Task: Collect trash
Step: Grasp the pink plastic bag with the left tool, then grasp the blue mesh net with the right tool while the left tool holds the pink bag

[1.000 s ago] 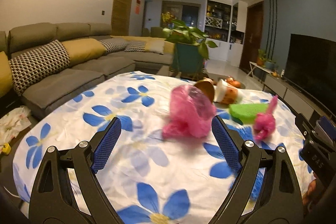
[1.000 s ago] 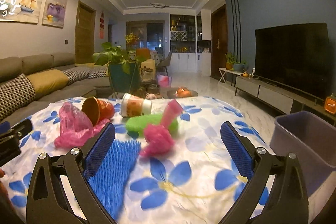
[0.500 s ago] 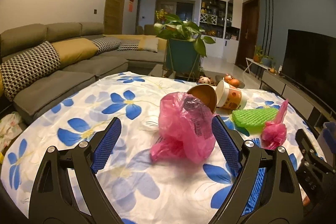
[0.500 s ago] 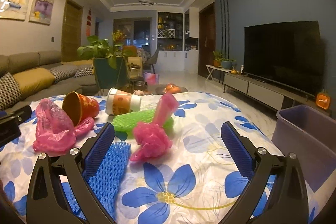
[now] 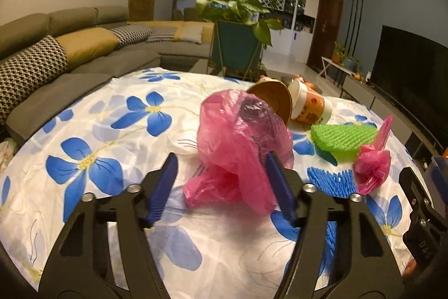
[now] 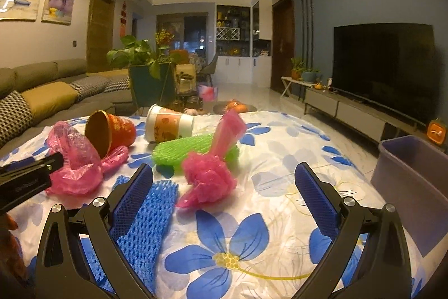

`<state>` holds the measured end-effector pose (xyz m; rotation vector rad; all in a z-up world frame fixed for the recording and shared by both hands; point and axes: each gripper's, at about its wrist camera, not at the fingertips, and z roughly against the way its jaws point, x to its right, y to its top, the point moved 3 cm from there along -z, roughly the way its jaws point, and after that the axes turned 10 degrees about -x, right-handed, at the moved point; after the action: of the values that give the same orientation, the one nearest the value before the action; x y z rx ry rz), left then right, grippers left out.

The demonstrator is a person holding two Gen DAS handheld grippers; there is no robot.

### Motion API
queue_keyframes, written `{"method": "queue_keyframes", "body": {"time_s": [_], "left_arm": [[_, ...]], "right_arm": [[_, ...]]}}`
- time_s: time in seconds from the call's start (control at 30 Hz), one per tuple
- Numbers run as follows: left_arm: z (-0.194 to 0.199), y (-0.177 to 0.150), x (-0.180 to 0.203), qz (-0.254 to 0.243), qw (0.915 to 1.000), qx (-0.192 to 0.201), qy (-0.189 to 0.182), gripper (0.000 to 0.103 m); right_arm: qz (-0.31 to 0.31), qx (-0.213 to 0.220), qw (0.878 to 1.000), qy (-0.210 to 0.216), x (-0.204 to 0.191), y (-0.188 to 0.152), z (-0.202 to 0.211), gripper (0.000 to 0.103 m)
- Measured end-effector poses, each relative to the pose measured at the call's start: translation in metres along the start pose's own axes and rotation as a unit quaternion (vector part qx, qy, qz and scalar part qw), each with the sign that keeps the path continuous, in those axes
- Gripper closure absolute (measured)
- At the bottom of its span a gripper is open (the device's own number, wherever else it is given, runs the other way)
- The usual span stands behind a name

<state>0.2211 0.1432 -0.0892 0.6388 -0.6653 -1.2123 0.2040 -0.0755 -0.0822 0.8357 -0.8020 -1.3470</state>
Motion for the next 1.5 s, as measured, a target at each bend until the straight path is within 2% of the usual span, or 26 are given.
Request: {"method": "queue_keyframes", "body": {"time_s": [0.07,0.1,0.27,0.37,0.67,0.83,1.0,1.3,1.47,1.5], "left_arm": [[-0.003,-0.001,0.002,-0.005,0.9999,-0.009,-0.007,0.058],[-0.004,-0.001,0.003,-0.007,0.9999,-0.01,-0.01,0.061],[-0.004,-0.002,0.005,-0.012,0.9991,-0.018,-0.037,0.095],[0.0,-0.003,0.006,-0.011,0.9989,-0.014,-0.043,0.102],[0.052,-0.021,0.0,-0.006,0.9986,0.024,-0.047,0.103],[0.075,-0.034,-0.009,-0.003,0.9986,0.038,-0.036,0.103],[0.086,-0.046,-0.014,-0.004,0.9984,0.045,-0.035,0.103],[0.088,-0.051,-0.021,0.001,0.9984,0.038,-0.041,0.103],[0.088,-0.053,-0.018,-0.003,0.9982,0.035,-0.049,0.103],[0.088,-0.053,-0.017,-0.003,0.9981,0.035,-0.05,0.103]], "right_arm": [[0.0,-0.009,1.0,0.005,0.0,0.0,-0.003,0.006],[0.002,-0.015,1.0,0.008,-0.001,0.0,-0.004,0.006],[0.019,-0.031,0.999,0.035,-0.008,0.001,-0.006,0.006],[0.031,-0.038,0.997,0.057,-0.014,-0.002,0.0,0.006],[0.063,-0.074,0.989,0.109,-0.036,-0.024,0.018,0.008],[0.06,-0.102,0.988,0.102,-0.042,-0.036,0.013,0.01],[0.062,-0.121,0.984,0.117,-0.052,-0.042,0.01,0.014],[0.051,-0.172,0.975,0.131,-0.057,-0.046,-0.008,0.052],[0.056,-0.173,0.973,0.143,-0.058,-0.046,-0.006,0.072],[0.057,-0.172,0.973,0.145,-0.058,-0.047,-0.005,0.08]]}}
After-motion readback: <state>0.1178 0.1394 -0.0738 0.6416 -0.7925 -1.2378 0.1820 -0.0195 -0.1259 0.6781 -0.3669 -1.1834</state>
